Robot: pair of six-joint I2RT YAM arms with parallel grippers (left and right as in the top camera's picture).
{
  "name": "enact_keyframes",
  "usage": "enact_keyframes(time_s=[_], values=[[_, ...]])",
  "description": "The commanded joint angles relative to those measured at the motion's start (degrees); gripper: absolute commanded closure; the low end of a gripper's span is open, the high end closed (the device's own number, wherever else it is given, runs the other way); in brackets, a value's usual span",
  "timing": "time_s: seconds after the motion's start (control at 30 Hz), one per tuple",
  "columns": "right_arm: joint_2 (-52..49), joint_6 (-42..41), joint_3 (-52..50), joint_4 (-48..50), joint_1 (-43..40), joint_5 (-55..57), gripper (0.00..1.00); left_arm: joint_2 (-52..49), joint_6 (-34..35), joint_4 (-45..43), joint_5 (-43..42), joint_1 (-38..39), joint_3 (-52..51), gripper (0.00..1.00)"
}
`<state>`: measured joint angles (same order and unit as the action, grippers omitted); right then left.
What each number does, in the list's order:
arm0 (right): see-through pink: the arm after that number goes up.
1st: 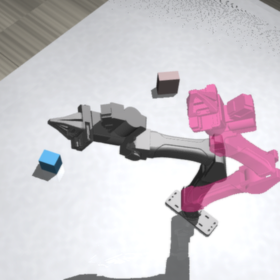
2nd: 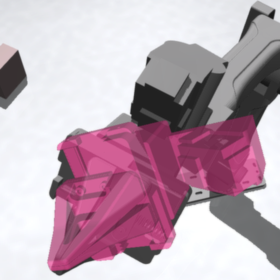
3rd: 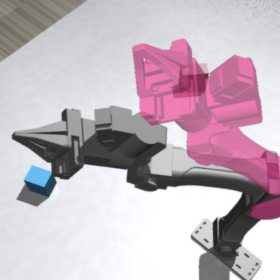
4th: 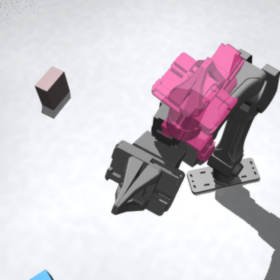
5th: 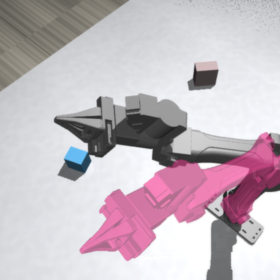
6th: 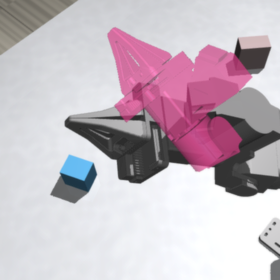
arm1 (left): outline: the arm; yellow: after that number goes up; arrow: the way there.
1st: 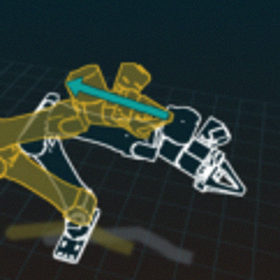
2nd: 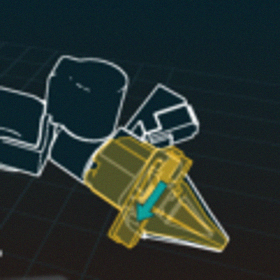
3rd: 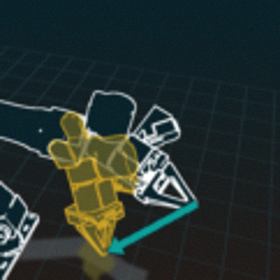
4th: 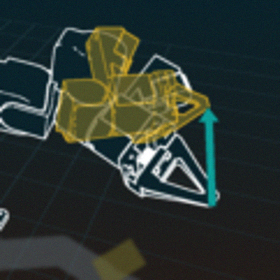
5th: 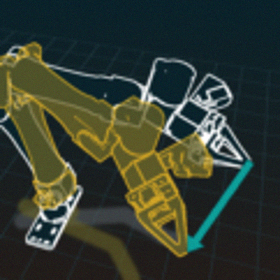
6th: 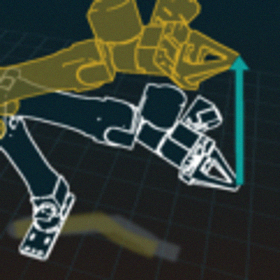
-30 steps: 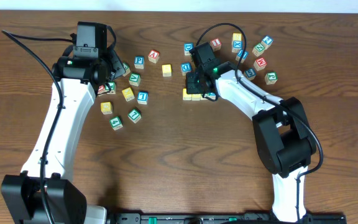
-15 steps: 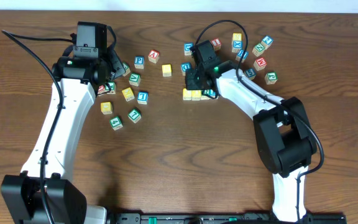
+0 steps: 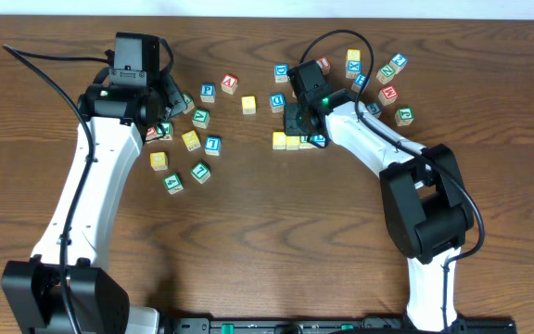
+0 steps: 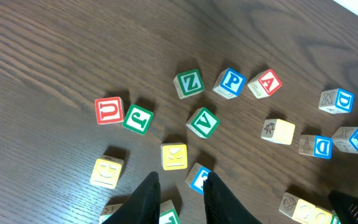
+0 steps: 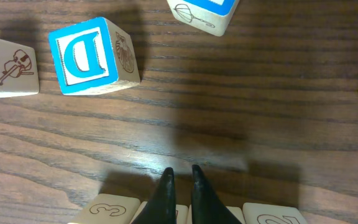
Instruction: Spell out CORL
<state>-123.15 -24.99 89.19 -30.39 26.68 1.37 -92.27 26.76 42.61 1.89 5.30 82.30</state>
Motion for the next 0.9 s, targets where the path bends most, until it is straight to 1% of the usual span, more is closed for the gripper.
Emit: enact_keyframes(time_s=[0.0,0.13,0.87], values=[[0.90,-0.28,0.26,-0.09,-0.24,1.77,0.97,-0.24,0.04,0.00,0.94,-0.13,-0.46,0.75],[0.90,-0.26,0.26,-0.24,-0.24,1.75,0.99,-0.24,0.07,0.00,0.94,-0.13,-0.81,0.75],[0.90,-0.26,0.26,-2.12,-0.24,1.73,0.99,-0.33,0.07,-0.02,0.94,-0.13,-0.98,0.75]])
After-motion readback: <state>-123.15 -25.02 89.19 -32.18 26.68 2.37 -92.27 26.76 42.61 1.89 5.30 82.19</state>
